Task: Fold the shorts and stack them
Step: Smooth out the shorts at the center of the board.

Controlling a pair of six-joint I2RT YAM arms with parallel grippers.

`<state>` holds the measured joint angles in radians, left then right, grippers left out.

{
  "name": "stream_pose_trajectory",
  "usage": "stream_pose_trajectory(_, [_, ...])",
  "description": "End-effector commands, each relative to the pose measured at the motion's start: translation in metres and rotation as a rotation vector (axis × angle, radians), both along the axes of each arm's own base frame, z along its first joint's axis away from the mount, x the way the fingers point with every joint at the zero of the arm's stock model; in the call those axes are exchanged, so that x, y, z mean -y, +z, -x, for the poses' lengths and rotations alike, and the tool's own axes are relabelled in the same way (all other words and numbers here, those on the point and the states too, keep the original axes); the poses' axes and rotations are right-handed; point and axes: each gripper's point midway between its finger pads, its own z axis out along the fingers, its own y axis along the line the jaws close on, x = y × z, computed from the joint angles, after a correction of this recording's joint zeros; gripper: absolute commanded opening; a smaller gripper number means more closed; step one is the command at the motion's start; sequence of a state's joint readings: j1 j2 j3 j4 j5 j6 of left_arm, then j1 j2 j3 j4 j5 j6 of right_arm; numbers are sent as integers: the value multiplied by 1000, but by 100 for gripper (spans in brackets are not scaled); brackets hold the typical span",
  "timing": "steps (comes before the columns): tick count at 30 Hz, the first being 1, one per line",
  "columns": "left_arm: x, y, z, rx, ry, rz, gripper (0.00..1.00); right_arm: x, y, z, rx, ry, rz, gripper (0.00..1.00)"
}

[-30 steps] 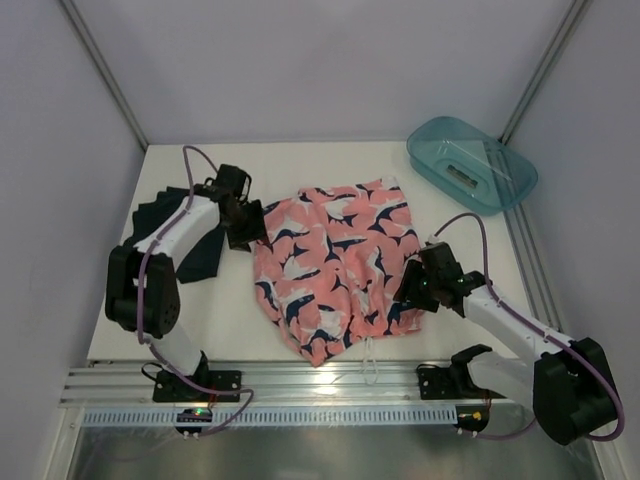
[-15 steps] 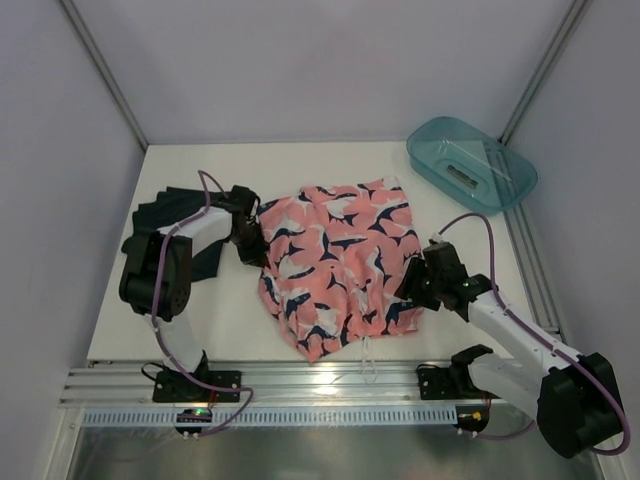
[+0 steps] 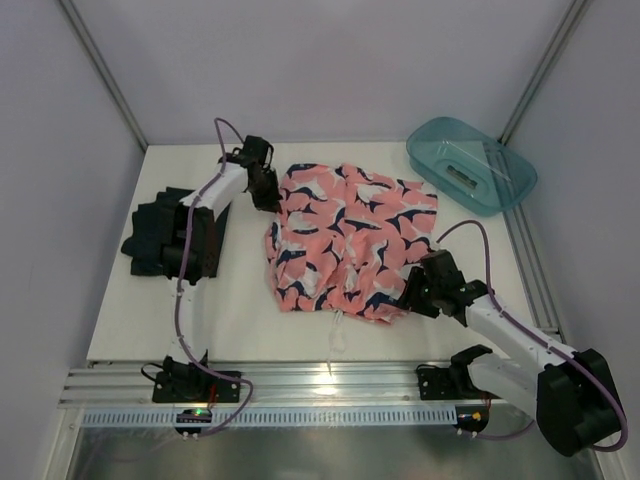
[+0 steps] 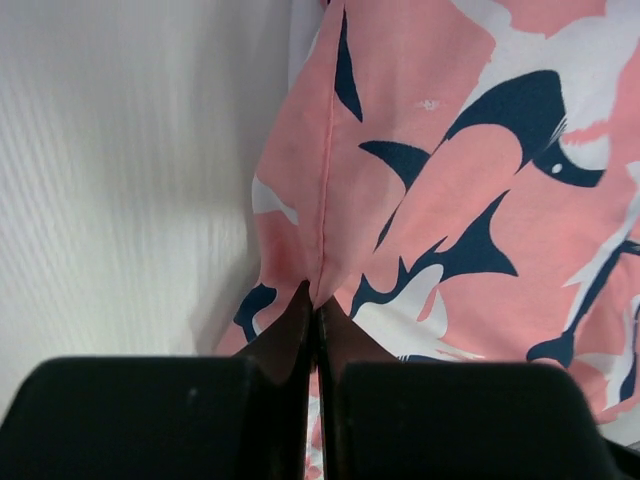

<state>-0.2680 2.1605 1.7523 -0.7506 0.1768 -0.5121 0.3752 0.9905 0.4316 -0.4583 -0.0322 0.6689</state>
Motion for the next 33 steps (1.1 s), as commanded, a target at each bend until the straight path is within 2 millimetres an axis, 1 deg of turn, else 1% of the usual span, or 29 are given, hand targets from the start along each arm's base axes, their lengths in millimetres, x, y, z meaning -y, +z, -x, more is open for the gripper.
stream_pose_trajectory(1, [10,23,-26,59,-62,41,0,-8,-3,-4,15,8,-28,49])
stream_pose_trajectory(2, [13,25,-29,62,-71,58,0,-9,-10,0,-9,10,-29,49])
stream_pose_trajectory(3, [16,26,-31,64,-79,67,2,-11,-11,0,-11,7,-41,49])
stream_pose_trajectory(5, [13,25,-33,54,-75,60,9,-13,-18,5,-27,7,-48,49])
stream_pose_trajectory(6, [8,24,-33,49,-65,37,19,-14,-18,5,-25,7,-51,49])
stream_pose_trajectory(8, [-2,32,-26,56,-70,-7,34,-15,-17,5,-20,12,-42,49])
stream_pose_trajectory(9, [-8,36,-23,66,-67,-37,40,-14,-15,5,-14,15,-34,49])
stream_pose_trajectory(10, [-18,42,-21,86,-48,-97,42,-12,-13,5,-7,27,-21,49])
stream_pose_trajectory(11, [-27,60,-11,108,-40,-137,43,-13,-4,-2,20,39,-14,48])
stream_pose_trajectory(12, [-32,68,-4,118,-36,-166,45,-11,1,0,20,53,-2,47])
stream_pose_trajectory(13, [-36,76,3,134,-32,-215,46,-11,10,-3,49,84,7,47])
stream_pose_trajectory(14, [-37,93,18,154,-40,-211,46,-14,26,-12,90,98,3,47])
stream_pose_trajectory(15, [-33,99,27,160,-48,-192,46,-12,32,-10,87,107,19,47])
stream_pose_trajectory(16, [-24,104,38,161,-67,-149,46,-12,41,-14,111,113,20,46])
stream_pose_trajectory(17, [-6,108,53,158,-109,-88,45,-15,53,-19,142,129,17,46])
stream_pose_trajectory(18, [0,107,73,152,-122,-53,45,-16,58,-19,144,135,13,46])
stream_pose_trajectory(20, [18,100,99,124,-164,-9,45,-23,64,-23,165,157,-20,46])
stream_pose_trajectory(21, [16,89,116,93,-152,-12,45,-32,67,-24,179,183,-59,46])
stream_pose_trajectory(22, [18,82,124,79,-157,-22,45,-35,67,-23,180,192,-71,46])
stream_pose_trajectory(23, [27,77,135,66,-183,-28,45,-40,67,-22,176,209,-81,46])
stream_pose_trajectory(24, [30,70,143,47,-196,-30,45,-49,69,-20,189,246,-88,46])
stream_pose_trajectory(25, [33,58,152,17,-203,-21,45,-53,70,-20,197,257,-83,46])
stream_pose_trajectory(26, [40,52,158,0,-215,4,46,-60,72,-20,205,279,-90,46])
stream_pose_trajectory(27, [51,49,167,-30,-242,70,46,-71,73,-18,218,316,-110,46])
stream_pose_trajectory(28, [55,38,169,-30,-225,101,45,-77,67,-12,197,336,-130,46])
stream_pose_trajectory(30, [54,28,169,-40,-196,100,44,-85,57,-6,163,339,-163,44])
stream_pose_trajectory(31, [46,17,168,-56,-167,60,44,-85,43,5,116,329,-167,42])
stream_pose_trajectory(33, [31,4,168,-90,-125,-10,43,-80,28,14,81,299,-138,40])
